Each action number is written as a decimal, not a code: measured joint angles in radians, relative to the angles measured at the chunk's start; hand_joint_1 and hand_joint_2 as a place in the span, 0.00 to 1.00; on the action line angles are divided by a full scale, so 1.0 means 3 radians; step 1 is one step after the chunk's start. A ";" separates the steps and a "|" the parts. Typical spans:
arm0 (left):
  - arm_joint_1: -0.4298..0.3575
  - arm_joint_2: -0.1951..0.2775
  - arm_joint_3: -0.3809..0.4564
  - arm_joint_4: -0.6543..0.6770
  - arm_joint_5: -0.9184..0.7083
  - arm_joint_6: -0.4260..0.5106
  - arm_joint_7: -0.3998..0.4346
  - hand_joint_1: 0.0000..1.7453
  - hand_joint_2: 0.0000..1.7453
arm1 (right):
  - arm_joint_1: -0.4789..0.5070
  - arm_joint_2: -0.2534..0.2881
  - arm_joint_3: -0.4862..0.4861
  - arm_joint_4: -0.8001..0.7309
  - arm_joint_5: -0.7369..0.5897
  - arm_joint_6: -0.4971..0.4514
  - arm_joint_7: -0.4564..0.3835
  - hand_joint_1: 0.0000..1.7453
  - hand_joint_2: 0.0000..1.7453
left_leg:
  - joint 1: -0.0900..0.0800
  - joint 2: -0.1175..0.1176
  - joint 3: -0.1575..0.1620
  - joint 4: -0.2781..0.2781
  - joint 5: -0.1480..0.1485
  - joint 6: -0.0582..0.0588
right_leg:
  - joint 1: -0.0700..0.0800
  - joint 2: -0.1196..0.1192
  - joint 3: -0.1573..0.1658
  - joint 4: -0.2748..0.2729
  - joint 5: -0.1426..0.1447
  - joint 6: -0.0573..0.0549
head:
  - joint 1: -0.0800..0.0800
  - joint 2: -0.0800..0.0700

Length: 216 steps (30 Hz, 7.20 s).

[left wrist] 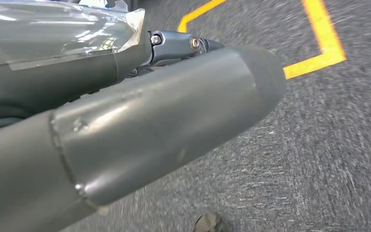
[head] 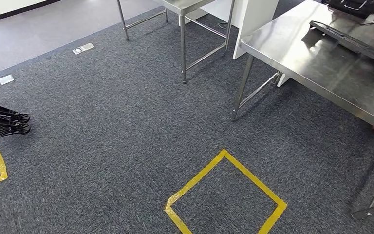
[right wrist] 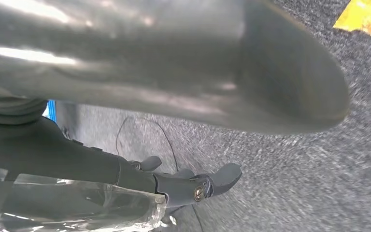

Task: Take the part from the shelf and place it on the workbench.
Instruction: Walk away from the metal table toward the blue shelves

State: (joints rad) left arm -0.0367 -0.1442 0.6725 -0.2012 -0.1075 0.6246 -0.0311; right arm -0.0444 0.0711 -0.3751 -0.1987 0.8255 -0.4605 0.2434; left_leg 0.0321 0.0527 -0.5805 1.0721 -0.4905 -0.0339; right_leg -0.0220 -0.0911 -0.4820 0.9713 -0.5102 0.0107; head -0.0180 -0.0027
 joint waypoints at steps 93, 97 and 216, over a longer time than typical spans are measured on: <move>-0.0057 -0.0010 0.0196 -0.0001 -0.0092 0.0216 -0.0075 0.00 1.00 | 0.0014 0.0012 0.0120 0.0027 0.0240 0.0018 0.0169 0.00 0.00 | -0.0058 0.0055 0.0016 -0.0173 0.0092 0.0125 | 0.0062 -0.0060 -0.0045 0.0017 0.0022 -0.0009 | 0.0045 0.0000; -0.0051 -0.0010 0.0196 -0.0001 -0.0096 0.0223 -0.0074 0.00 1.00 | -0.0012 0.0009 0.0114 0.0025 0.0233 0.0010 0.0167 0.00 0.00 | -0.0085 -0.0055 0.0038 -0.0235 0.0111 0.0212 | 0.0062 -0.0089 -0.0007 0.0047 -0.0031 0.0064 | 0.0063 0.0000; -0.0289 -0.0103 0.2907 -0.0110 -0.2105 -0.0241 -0.0641 0.00 0.00 | 0.0013 0.0067 -0.0188 0.0013 0.0454 -0.0007 -0.0489 0.00 0.00 | -0.0094 -0.0127 0.0006 -0.0124 0.0048 0.0162 | 0.0024 0.0221 -0.0017 0.0075 -0.0089 0.0016 | -0.0010 0.0000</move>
State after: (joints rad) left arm -0.1233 -0.1751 1.5448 -0.2342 -0.7388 0.5523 -0.2233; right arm -0.0405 0.0912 -0.4314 -0.1949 0.9618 -0.4625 0.0968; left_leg 0.0040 0.0146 -0.5788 1.0349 -0.4761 0.0147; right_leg -0.0148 -0.0247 -0.4871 0.9937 -0.5368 0.0153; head -0.0209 -0.0027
